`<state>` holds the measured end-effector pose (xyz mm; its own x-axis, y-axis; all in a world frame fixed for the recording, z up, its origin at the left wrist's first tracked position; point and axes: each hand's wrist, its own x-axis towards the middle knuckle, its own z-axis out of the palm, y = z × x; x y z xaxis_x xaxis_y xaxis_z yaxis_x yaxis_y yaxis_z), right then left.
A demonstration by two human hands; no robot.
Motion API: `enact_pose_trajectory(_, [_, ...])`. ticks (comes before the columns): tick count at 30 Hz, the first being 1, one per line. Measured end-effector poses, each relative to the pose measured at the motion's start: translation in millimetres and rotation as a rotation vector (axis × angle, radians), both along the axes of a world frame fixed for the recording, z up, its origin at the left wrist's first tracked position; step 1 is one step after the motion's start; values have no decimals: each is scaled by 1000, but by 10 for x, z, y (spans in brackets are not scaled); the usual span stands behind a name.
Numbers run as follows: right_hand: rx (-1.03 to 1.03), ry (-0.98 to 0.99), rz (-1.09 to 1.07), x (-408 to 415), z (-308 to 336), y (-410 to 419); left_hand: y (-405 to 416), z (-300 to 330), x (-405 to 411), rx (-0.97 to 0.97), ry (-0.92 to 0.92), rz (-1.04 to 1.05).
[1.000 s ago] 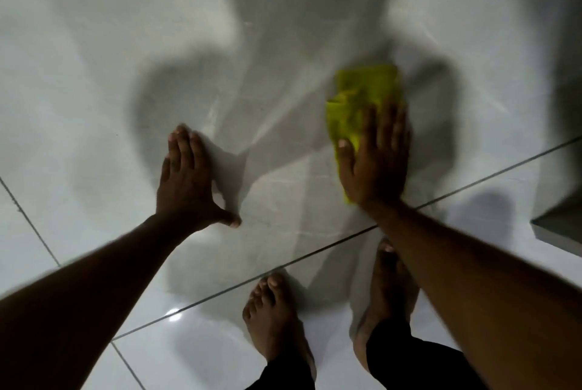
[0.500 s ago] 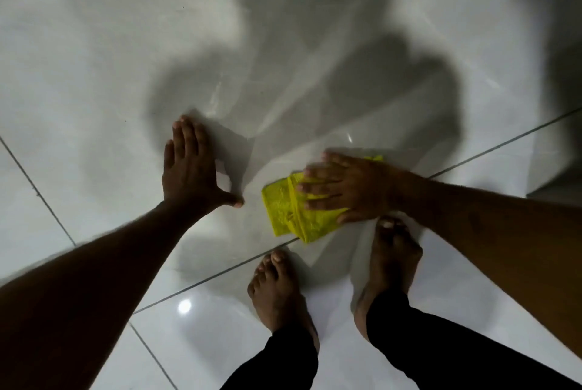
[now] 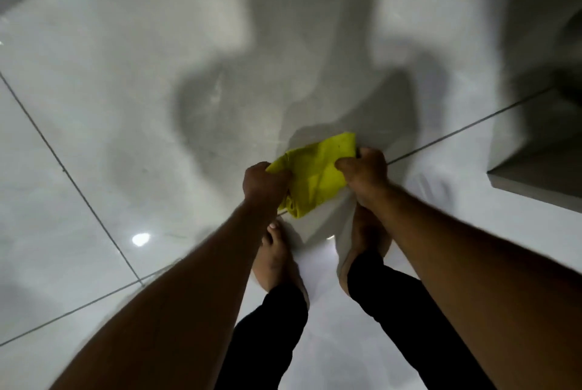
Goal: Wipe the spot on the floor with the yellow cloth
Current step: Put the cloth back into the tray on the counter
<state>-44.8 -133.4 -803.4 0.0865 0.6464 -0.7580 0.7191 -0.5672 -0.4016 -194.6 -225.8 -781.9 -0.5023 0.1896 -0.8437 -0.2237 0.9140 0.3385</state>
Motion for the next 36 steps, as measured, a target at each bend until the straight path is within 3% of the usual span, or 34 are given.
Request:
enact_pose_trajectory(2, [-17, 85, -26, -101, 481, 85, 68, 486, -102, 66, -3, 121])
enact_pose_trajectory(5, [132, 167, -47, -250, 1576, 133, 97, 1503, -324, 197, -37, 224])
enact_pose_trajectory(14, [437, 402, -52, -212, 5785, 195, 239, 5501, -726, 527, -78, 155])
enact_pose_trajectory(20, [622, 435, -28, 33, 7714, 295, 452, 7170, -508, 646, -94, 109])
enact_pose_trajectory(26, [813, 414, -231, 439, 8456, 225, 525, 7790, -54, 761, -166, -53])
enact_pose_trajectory(36, [901, 167, -382, 1651, 8603, 984, 1252, 8113, 1088, 878, -48, -243])
